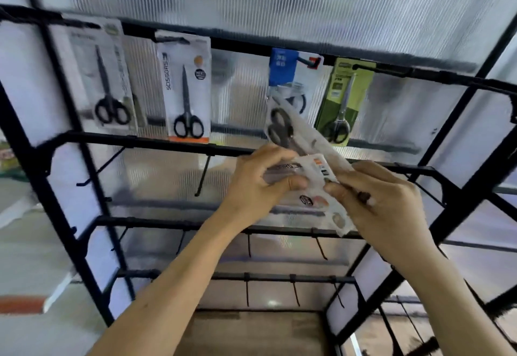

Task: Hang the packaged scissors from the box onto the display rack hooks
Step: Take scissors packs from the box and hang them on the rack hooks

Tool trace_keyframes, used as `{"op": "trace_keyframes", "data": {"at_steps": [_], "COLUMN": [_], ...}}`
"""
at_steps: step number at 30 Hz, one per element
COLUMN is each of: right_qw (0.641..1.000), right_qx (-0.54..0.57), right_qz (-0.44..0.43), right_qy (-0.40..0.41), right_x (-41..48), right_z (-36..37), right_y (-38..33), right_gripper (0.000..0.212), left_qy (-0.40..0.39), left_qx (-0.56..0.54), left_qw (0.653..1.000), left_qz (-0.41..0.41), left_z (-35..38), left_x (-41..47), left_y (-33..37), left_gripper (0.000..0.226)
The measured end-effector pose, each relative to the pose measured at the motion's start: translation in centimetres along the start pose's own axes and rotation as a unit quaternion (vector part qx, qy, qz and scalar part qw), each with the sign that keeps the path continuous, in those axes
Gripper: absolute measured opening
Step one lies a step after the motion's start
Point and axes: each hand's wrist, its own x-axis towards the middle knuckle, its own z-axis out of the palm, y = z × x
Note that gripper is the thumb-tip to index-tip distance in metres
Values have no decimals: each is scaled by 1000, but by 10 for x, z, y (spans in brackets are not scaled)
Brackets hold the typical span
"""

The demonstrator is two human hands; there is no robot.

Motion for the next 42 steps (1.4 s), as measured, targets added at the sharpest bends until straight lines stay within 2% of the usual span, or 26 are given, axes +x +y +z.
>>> {"op": "trace_keyframes", "data": {"at_steps": [3,5,8,9,11,12,14,16,19,23,24,26,28,31,34,36,38,40,42], "right_qw": [974,934,856,834,812,804,786,775,776,786,782,775,773,768,806,827,844,861,851], "right_qx": [174,271,391,418,451,471,520,550,554,536,539,540,544,576,556,542,525,499,509], "right_qz": [130,199,280,305,326,325,312,302,302,276,267,236,206,162,113,78,61,63,78], "right_qy": [68,124,190,194,176,163,122,72,-23,-137,-166,-228,-253,-229,-165,-126,-93,-82,-106], "right_x": [-5,-8,-14,-16,-20,-20,-20,-20,-19,-11,-7,-1,10,35,58,68,73,81,89], "right_z": [0,2,6,9,17,21,33,47,63,77,81,93,104,121,140,156,169,184,198], "right_y": [-3,-1,5,7,13,15,19,19,17,11,9,0,-16,-46,-70,-83,-95,-111,-124], "right_gripper": [14,23,29,26,14,21,49,60,66,45,38,28,29,37,64,70,64,47,33], "left_qy": [56,95,233,266,293,293,271,227,190,285,316,376,389,383,384,371,348,333,332], "left_qx": [-13,-87,-181,-209,-241,-257,-318,-376,-398,-328,-304,-262,-241,-220,-205,-201,-183,-162,-146], "left_qw": [998,991,953,937,917,911,889,866,851,861,861,852,851,859,865,872,885,895,897], "left_qz": [28,-21,-71,-88,-121,-139,-185,-240,-285,-266,-259,-253,-258,-258,-250,-248,-249,-249,-255], "left_z": [-1,-4,-14,-18,-24,-25,-28,-32,-43,-57,-59,-65,-71,-87,-111,-133,-151,-174,-193], "left_x": [-2,-4,-3,-2,3,5,11,15,11,-6,-11,-22,-31,-38,-38,-36,-36,-36,-37], "left_y": [-2,1,-4,-7,-9,-8,-3,3,5,8,10,14,18,16,9,3,-1,-8,-18], "left_gripper": [22,18,13,13,21,24,23,20,35,47,45,25,17,20,8,5,9,12,11]}}
